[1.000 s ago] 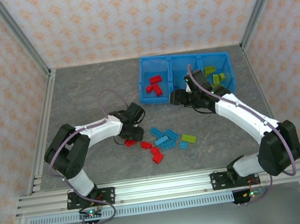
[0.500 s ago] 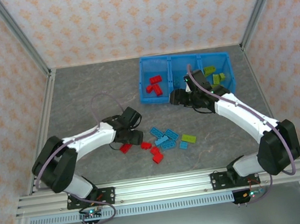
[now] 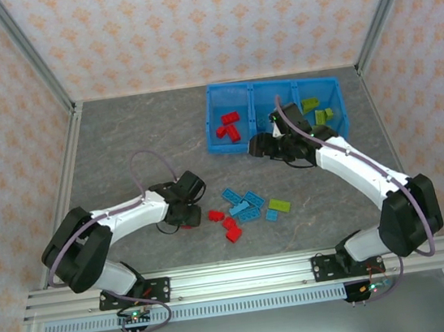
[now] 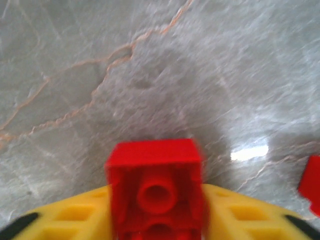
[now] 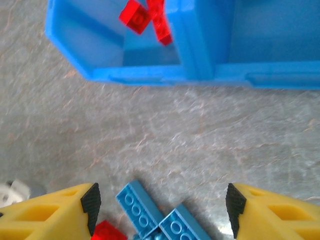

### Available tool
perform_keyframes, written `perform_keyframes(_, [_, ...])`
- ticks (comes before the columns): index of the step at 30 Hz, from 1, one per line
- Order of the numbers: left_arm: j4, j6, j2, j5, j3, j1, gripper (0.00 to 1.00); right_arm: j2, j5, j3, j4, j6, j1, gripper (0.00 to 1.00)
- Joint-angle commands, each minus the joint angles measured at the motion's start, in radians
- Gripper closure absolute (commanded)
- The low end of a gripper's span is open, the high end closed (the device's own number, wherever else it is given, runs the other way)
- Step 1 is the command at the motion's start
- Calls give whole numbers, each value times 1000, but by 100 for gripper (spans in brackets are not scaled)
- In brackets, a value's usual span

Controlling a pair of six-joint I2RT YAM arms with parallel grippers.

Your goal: Sort the legos into containers by color

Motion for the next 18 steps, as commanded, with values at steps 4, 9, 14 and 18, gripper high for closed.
perform_keyframes(4, [52, 3, 28, -38, 12, -6, 76, -58, -229, -63, -162, -162, 127, 29])
perform_keyframes(9, [95, 11, -51, -95, 61, -6, 88, -127, -169, -117, -61, -58, 179, 21])
perform_keyframes(14, [87, 144, -17, -170, 311, -5, 89, -202, 52, -158, 84, 32, 179, 18])
perform_keyframes(18, [68, 224, 173, -161, 614, -5, 89, -277, 182, -184, 124, 59, 179, 15])
